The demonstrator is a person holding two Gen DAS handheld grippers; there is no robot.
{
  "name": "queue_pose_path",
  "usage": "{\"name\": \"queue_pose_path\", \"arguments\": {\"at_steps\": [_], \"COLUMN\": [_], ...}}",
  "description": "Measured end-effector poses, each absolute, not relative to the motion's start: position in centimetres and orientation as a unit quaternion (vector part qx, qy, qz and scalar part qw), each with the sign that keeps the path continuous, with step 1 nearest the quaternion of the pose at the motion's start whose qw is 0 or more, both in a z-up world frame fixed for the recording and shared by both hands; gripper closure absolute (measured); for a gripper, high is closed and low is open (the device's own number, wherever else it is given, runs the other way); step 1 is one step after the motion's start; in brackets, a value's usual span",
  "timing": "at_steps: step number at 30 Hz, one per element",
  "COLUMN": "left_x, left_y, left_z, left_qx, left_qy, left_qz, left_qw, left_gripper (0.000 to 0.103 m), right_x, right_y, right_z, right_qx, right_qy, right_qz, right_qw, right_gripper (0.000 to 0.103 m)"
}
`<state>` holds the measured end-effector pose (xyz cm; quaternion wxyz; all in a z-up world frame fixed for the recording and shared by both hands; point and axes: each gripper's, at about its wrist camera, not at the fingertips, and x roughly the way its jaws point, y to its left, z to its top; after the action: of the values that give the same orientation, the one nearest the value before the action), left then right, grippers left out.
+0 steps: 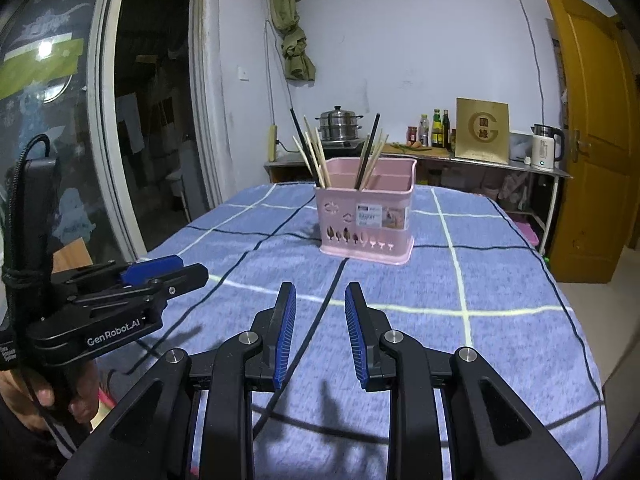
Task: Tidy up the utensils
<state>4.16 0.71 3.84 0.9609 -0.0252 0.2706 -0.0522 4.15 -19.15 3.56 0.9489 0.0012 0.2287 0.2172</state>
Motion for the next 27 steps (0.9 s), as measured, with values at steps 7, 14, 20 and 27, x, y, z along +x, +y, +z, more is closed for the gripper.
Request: {"name": "queue_pose_path", "arguments": {"at_steps": [7,14,20,27], "left_x": [3.85,3.92,3.84,3.72], "left_y": [0.99,1.04,1.09,0.94], "left_z": [3.16,2.93,2.88,2.88], "left_qx": [-0.026,-0.026,-0.026,-0.025], "left_qy": [0.274,0.275,0.273,0.272], "left_qz": [-0.045,-0.044,-0.044,-0.041], "left_qw": [0.96,0.96,0.961,0.961], "left_gripper": [0.068,0.068,0.068,0.068], "right_x": [3.83,3.55,3.61,3.66], "right_y": [-19.03,-18.9,-18.93,-18.92], "right_z": [2.91,2.57,2.6,2.63], "right_qx": [-0.003,-0.003,-0.003,-0.001], "right_qy": [0.237,0.242,0.244,0.245], "right_qz": [0.21,0.209,0.209,0.21], "right_qw": [0.949,0.947,0.947,0.947], "right_gripper": [0.077,0.077,0.077,0.077]}}
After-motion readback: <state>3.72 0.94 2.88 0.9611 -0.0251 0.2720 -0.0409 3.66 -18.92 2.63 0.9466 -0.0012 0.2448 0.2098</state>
